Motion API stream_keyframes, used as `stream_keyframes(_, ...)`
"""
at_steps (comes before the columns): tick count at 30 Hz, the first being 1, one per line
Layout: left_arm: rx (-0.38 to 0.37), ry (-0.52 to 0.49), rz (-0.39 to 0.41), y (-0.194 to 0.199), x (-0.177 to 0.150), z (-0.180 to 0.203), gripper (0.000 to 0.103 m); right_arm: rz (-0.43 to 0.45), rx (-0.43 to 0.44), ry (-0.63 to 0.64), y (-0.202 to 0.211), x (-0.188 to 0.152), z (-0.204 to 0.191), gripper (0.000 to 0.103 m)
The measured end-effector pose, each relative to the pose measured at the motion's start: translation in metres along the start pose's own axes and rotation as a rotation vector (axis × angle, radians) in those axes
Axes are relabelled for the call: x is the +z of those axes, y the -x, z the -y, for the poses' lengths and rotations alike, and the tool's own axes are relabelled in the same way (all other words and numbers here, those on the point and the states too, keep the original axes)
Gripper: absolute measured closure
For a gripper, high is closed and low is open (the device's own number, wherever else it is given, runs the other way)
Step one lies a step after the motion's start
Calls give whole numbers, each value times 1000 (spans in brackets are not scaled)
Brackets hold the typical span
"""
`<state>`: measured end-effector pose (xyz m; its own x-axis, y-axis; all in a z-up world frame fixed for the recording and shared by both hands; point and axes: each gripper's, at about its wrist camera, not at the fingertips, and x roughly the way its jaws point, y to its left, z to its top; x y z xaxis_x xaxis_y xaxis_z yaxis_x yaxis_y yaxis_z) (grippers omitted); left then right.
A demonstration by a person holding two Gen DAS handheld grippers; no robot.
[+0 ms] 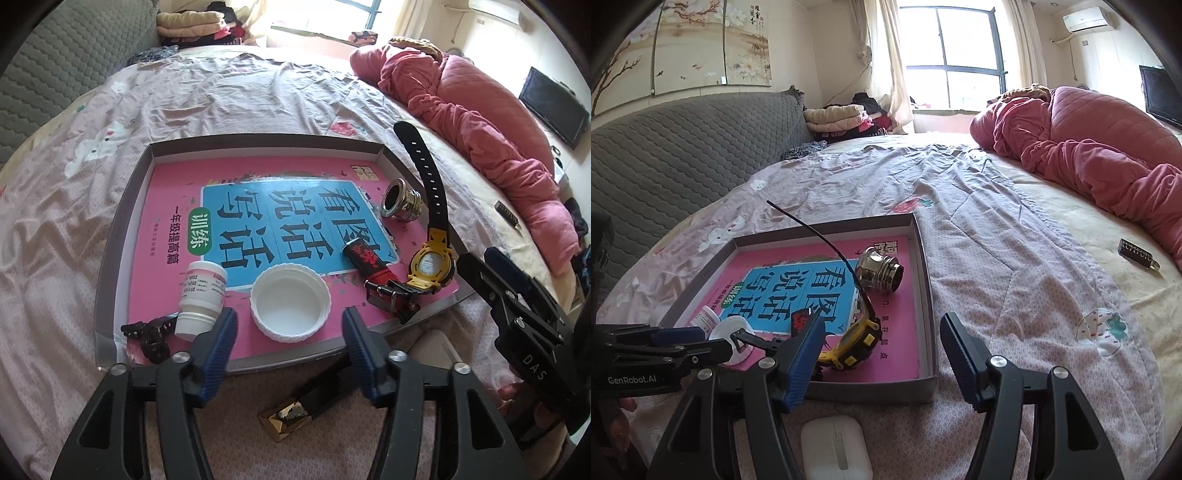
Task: Organize rigid objects
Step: 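Lower the white cap into the box and open the left tool, then pull both tools back toward the black-and-gold case and white earbud case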
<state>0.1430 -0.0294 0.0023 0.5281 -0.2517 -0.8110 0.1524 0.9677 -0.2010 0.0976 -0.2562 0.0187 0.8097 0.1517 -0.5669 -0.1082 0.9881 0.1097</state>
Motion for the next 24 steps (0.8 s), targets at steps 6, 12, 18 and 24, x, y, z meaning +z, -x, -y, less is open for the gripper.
stream_keyframes(6,-18,21,14,11,-5,-5,37,-19,25,-41,6,-7,1,39)
stream_keyframes(12,-22,25,25,22,-8,-6,37,-6,11,-37,12,-9,-1,38)
stream_keyframes(18,-28,26,32,33,-11,-5,37,-11,1,-49,20,-13,0,38)
stream_keyframes(24,-27,7,53,48,-16,3,37,4,11,-61,33,-18,-1,38)
